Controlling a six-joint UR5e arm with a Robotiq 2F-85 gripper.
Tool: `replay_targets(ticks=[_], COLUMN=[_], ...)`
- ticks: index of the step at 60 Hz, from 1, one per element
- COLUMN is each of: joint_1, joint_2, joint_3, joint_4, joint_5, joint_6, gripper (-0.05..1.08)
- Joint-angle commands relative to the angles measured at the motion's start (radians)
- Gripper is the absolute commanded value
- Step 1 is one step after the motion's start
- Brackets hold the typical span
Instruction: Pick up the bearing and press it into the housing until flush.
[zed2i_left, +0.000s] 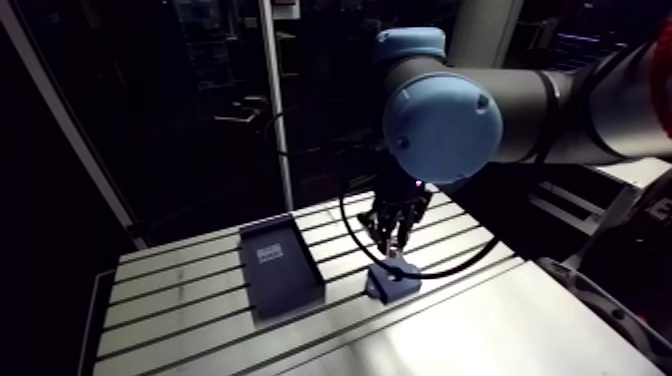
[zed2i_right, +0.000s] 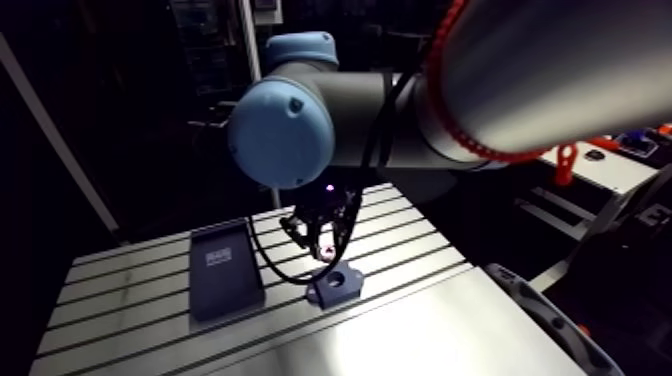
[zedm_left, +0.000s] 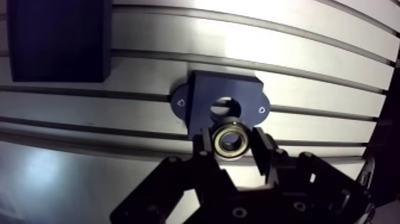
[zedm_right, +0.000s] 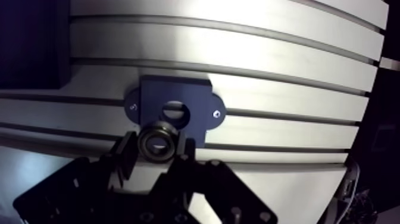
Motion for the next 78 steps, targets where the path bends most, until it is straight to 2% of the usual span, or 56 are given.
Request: replay_targets(ticks=[1,26,48,61,78], joint_1=[-0.009,-0.041,-0.041,-0.041,-0.038], joint_2=[0.0,0.021,0.036,0.063,0.068], joint_3=[0.038,0.061,0.071,0.084,0.092], joint_4=[-0.064,-0.096,-0.1,-0.171,-0.182], joint_5=[-0.01,-0.011,-0.011,-0.012,-0.008], joint_6=[0.002,0.001,0.01,0.01,0.014], gripper=[0.64,0.64,0.64,0.64,0.64])
